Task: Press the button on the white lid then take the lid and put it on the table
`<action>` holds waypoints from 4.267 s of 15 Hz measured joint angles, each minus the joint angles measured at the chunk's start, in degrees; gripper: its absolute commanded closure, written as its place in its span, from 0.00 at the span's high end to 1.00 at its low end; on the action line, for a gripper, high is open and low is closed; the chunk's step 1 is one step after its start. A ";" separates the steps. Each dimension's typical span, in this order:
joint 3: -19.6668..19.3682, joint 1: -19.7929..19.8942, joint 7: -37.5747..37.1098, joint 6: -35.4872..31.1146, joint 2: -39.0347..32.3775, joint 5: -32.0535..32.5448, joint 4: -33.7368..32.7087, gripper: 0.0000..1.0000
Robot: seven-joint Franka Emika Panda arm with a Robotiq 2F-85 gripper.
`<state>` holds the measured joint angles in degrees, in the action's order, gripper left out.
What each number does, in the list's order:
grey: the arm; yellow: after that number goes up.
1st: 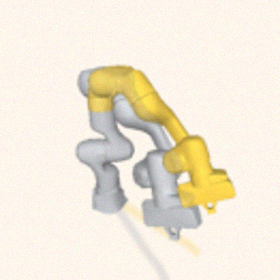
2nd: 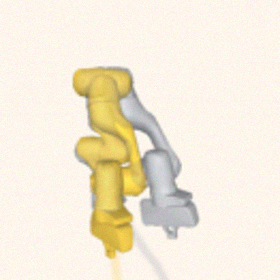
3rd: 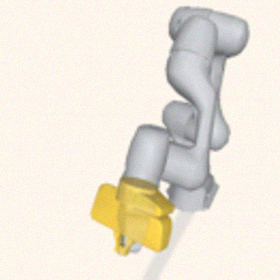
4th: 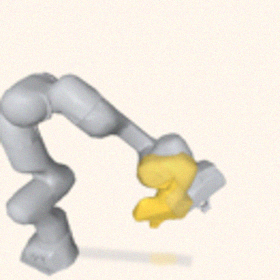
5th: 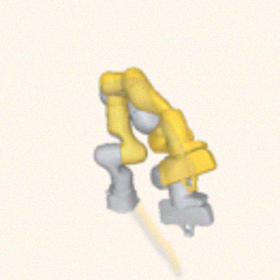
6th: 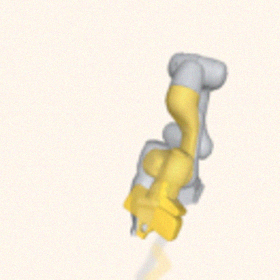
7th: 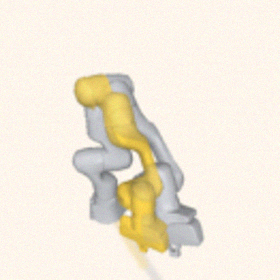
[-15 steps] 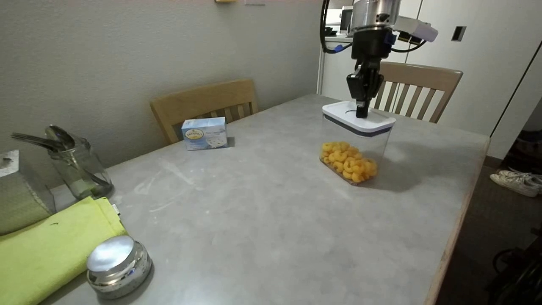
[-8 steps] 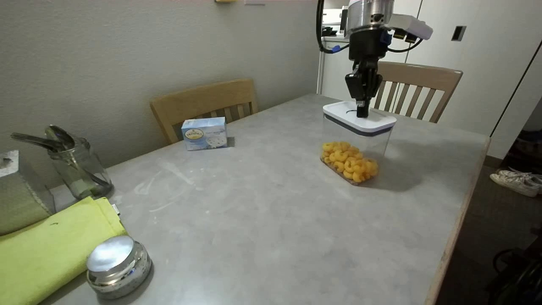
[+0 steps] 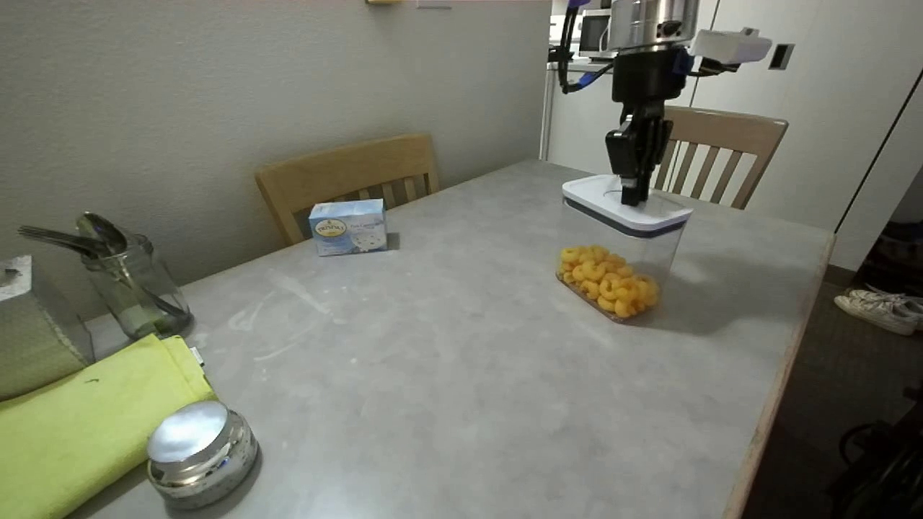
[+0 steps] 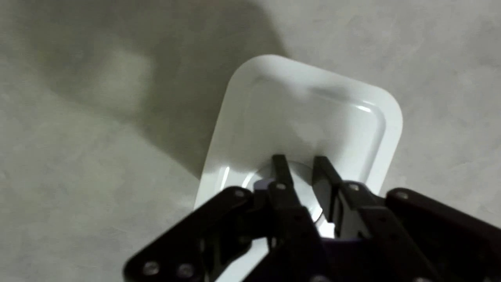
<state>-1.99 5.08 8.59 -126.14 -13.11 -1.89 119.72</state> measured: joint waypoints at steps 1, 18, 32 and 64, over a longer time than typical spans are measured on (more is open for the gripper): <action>0.00 -0.52 -1.52 -1.38 1.62 1.84 2.12 0.60; 0.74 -5.15 -13.70 -7.50 15.85 14.21 9.10 1.00; -0.82 -3.49 -10.83 -8.93 5.49 4.42 5.04 1.00; -1.48 -1.87 -11.49 -8.97 1.54 -0.02 2.42 0.49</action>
<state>-3.46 3.20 -2.89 -135.10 -11.58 -1.90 122.14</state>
